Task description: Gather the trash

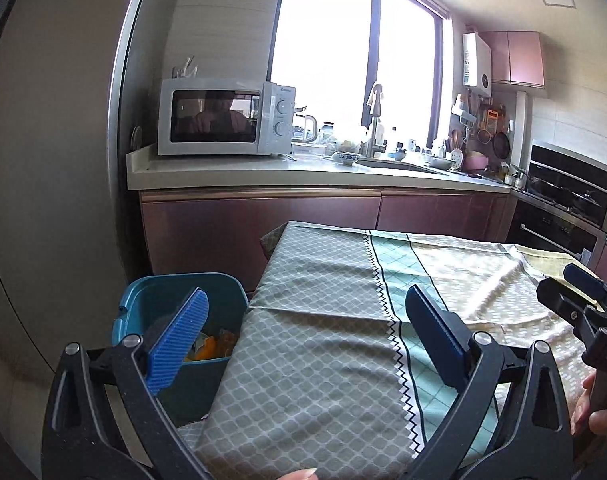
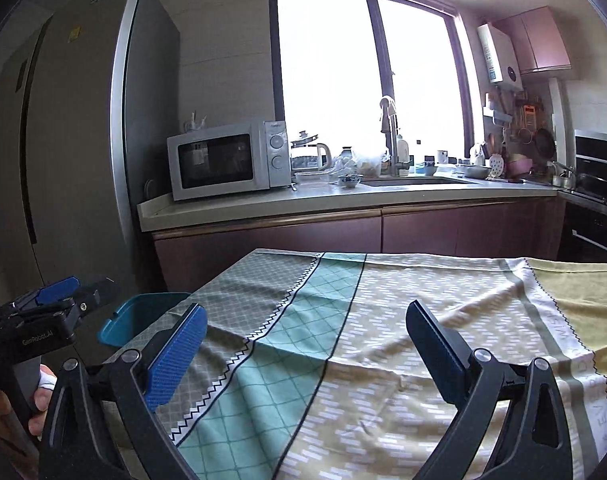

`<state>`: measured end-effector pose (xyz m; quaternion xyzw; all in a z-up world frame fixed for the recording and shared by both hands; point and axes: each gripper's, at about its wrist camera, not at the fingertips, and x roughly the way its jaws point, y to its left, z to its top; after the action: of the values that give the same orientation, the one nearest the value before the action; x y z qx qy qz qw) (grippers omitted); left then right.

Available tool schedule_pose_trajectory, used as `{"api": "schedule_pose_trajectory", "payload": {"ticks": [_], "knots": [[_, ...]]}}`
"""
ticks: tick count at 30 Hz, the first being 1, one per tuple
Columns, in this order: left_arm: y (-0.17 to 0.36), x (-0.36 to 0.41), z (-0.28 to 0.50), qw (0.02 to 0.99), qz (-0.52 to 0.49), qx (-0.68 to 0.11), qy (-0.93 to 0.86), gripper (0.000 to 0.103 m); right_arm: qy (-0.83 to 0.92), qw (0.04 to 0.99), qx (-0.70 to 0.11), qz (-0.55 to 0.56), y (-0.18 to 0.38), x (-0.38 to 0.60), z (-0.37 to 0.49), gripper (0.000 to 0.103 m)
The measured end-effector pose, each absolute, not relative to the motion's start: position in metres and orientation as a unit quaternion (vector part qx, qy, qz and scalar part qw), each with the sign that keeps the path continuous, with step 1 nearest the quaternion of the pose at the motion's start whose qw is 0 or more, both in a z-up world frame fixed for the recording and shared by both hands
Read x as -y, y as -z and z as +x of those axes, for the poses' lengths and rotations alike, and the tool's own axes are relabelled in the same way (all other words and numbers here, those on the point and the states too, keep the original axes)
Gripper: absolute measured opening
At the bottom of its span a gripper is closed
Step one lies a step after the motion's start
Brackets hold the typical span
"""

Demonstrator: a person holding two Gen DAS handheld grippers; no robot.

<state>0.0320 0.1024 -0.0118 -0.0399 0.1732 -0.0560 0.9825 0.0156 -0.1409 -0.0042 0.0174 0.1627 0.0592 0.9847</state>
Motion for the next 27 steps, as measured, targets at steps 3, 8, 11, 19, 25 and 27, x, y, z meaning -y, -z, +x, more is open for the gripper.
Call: {"api": "schedule_pose_trajectory", "payload": {"ticks": [3, 8, 11, 19, 25, 27], "knots": [[0.011, -0.093, 0.023, 0.984, -0.029, -0.165, 0.055, 0.097, -0.048, 0.986, -0.157, 0.016, 0.005, 0.147, 0.004, 0.096], [0.005, -0.085, 0.009, 0.987, -0.022, -0.148, 0.053, 0.097, -0.039, 0.988, -0.145, 0.02, 0.004, 0.157, -0.011, 0.096], [0.002, -0.084, 0.006, 0.988, -0.02, -0.141, 0.052, 0.097, -0.035, 0.99, -0.138, 0.02, 0.004, 0.159, -0.019, 0.096], [0.0, -0.076, -0.004, 0.99, -0.012, -0.127, 0.051, 0.097, -0.02, 0.992, -0.123, 0.01, 0.003, 0.16, -0.031, 0.096], [0.0, -0.074, -0.005, 0.991, -0.012, -0.124, 0.049, 0.097, -0.008, 0.993, -0.12, 0.011, 0.004, 0.164, -0.033, 0.096], [0.0, -0.074, -0.004, 0.991, -0.012, -0.123, 0.048, 0.097, -0.005, 0.993, -0.119, 0.013, 0.004, 0.166, -0.034, 0.096]]}}
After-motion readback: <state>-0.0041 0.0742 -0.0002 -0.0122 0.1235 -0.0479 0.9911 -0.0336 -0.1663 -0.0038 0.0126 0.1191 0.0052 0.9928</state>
